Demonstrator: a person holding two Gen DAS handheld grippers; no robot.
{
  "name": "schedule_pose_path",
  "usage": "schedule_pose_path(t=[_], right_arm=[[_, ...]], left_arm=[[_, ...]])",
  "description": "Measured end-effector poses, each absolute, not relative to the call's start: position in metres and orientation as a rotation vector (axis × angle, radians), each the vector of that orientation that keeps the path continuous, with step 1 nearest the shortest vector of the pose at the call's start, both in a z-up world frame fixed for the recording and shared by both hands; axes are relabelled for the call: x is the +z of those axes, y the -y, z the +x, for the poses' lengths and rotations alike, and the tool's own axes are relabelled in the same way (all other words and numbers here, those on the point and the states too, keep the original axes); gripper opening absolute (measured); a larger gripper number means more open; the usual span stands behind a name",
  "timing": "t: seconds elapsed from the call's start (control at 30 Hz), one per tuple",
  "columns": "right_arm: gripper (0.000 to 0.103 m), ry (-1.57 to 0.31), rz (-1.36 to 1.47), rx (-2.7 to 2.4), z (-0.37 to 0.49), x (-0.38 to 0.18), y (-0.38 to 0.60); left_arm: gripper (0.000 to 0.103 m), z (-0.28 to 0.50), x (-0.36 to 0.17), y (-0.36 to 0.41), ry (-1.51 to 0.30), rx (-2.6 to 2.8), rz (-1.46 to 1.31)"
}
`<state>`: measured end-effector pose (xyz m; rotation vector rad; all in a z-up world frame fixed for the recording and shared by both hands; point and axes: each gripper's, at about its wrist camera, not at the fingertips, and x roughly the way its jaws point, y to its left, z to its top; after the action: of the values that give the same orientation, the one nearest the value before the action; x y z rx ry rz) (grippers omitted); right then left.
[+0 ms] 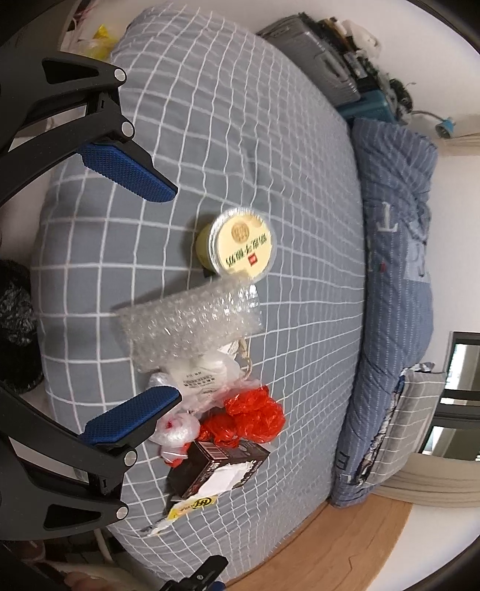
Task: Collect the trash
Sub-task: 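Grasp the bubble-wrap sleeve with the left tool while the right tool grasps the white tissue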
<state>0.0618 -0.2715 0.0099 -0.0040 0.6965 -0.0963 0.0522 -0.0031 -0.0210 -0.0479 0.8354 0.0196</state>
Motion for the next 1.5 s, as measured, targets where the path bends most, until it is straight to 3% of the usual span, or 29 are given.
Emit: schedule_pose_path(t=[0.33, 0.7, 1.03, 1.5], right_arm=[[0.096, -0.832, 0.078, -0.103, 0.130, -0.035, 0.296], [0.080, -0.943, 0.203, -0.032, 0.160, -0.075, 0.298], [0.060, -0.984, 0.255, 0.008, 0.170, -0.085, 0.296], [0.013, -1.007, 0.282, 0.038, 0.173, -0.090, 0.297]], left_arm=[[0.097, 0.105, -0.060, 0.013, -0.928, 0.039, -0.058], [0.096, 0.124, -0.085, 0.017, -0.965, -0.002, -0.110], [0.075, 0.132, -0.095, 0.020, -1.002, -0.058, -0.137], [0.038, 0.131, -0.096, 0.028, -0.996, -0.117, -0.124]])
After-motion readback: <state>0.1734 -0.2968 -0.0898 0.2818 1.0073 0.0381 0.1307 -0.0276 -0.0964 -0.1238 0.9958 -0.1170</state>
